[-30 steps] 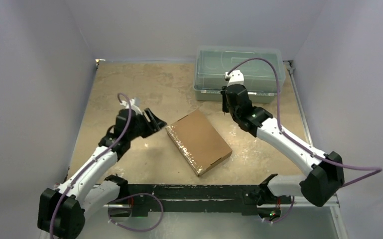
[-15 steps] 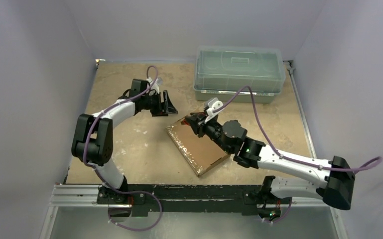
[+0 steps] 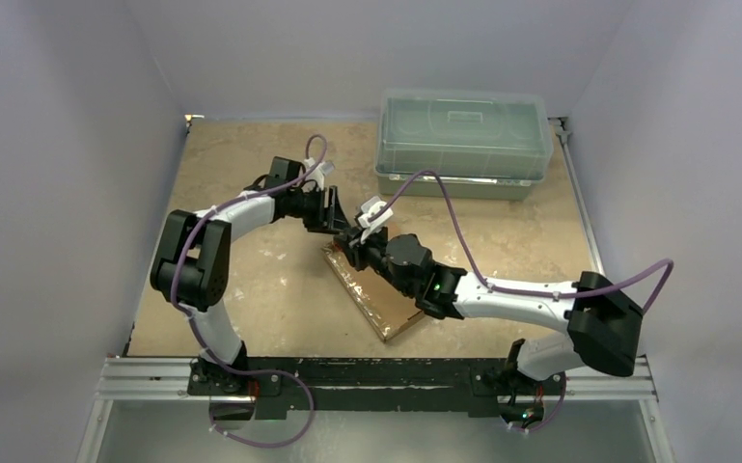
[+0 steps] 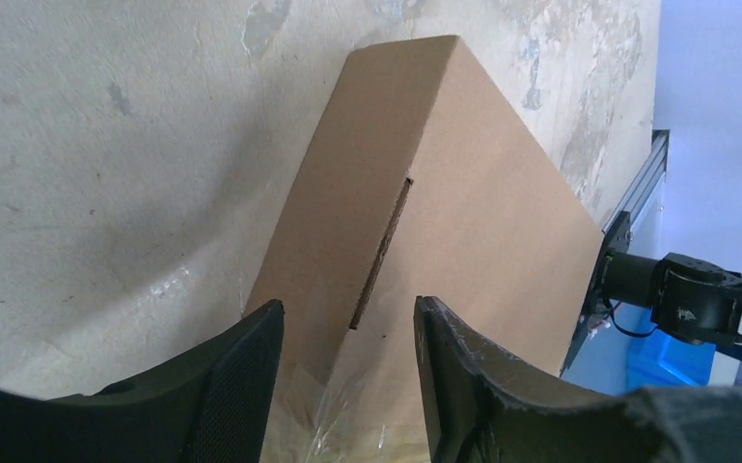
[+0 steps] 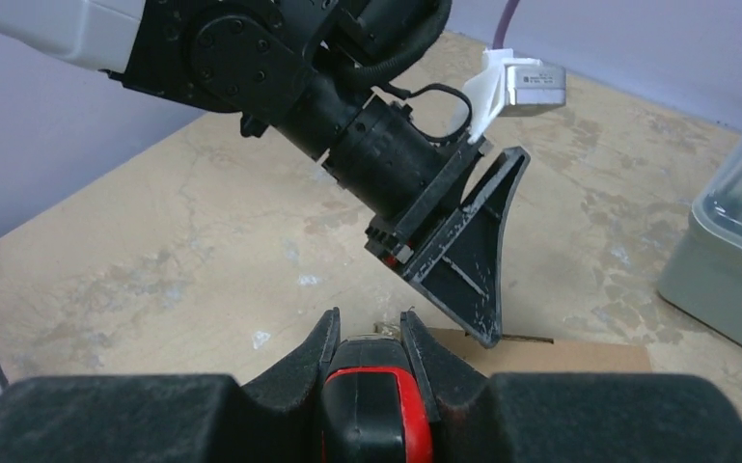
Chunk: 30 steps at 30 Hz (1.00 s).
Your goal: Unpack the express box
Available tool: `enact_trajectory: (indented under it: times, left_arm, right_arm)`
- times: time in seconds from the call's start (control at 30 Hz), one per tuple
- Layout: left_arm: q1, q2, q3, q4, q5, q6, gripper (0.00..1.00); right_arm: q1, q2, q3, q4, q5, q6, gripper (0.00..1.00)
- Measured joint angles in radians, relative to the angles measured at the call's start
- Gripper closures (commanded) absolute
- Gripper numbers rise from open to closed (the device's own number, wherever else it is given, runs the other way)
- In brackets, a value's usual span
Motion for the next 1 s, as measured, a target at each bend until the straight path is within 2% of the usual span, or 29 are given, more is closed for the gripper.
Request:
enact_trajectory:
  times: [0.63,1.0]
  left_arm:
    - [-0.030,0.016,-0.014,-0.015,-0.039,0.019,0.53]
    - [-0.030,0.016,-0.014,-0.014,-0.038,0.019,0.56]
  right_arm:
    - [0.053,0.183,0.057,0.109,0.122,-0.034,1.00]
    - [0.055,0.215,0.067,0.144,0.146,-0.062,1.00]
